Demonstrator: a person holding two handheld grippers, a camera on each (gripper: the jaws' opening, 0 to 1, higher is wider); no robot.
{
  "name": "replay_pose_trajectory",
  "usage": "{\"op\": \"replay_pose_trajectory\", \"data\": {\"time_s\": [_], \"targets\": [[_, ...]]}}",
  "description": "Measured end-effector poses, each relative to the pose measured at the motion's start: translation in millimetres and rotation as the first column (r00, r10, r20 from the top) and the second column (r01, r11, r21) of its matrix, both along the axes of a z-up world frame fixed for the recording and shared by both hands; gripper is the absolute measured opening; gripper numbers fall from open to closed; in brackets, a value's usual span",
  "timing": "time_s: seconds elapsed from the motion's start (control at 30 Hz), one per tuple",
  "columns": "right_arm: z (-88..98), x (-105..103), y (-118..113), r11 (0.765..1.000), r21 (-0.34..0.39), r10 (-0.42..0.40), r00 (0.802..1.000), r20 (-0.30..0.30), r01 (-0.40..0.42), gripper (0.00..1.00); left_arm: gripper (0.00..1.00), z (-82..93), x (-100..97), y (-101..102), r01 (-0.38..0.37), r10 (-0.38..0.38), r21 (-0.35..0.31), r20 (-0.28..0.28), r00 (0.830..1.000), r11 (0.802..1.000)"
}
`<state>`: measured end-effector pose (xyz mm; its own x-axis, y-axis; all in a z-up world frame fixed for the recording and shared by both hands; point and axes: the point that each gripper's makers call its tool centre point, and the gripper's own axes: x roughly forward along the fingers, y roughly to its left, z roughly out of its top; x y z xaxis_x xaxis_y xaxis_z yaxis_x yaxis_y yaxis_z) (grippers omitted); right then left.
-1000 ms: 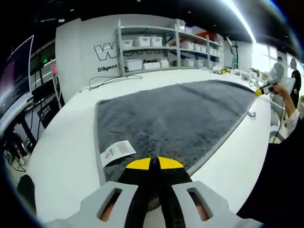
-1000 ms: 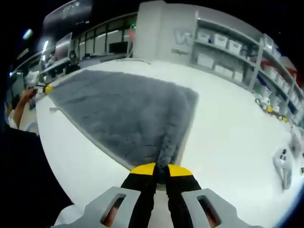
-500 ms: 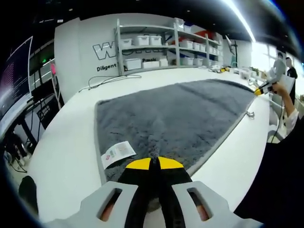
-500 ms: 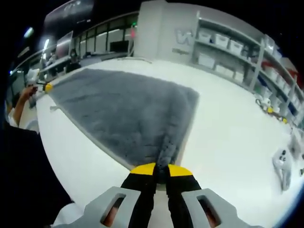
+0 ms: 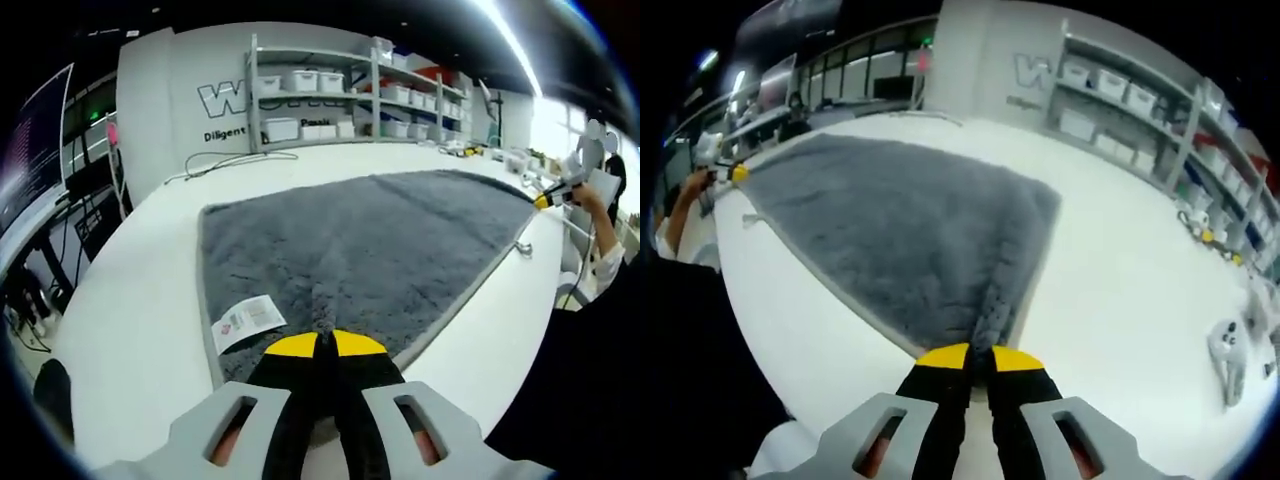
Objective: Open the folded towel by lifting each exposed corner and separating the folded layers until the towel lies flat within the target outline without major curled edges
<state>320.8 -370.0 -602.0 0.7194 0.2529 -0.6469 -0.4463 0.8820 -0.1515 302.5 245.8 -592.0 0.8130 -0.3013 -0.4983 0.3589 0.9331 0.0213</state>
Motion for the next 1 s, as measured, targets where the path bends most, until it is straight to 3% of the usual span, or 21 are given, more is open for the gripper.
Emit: {"op": "replay_pose_trajectory", "data": {"time_s": [1.0], "targets": [[-1.6, -7.5, -0.1, 1.000, 0.011, 0.010, 1.000, -0.021, -0.010, 0.03, 0.03, -2.9, -5.4, -0.6, 0.006, -0.006, -0.015, -0.036, 0.999, 1.000]]}}
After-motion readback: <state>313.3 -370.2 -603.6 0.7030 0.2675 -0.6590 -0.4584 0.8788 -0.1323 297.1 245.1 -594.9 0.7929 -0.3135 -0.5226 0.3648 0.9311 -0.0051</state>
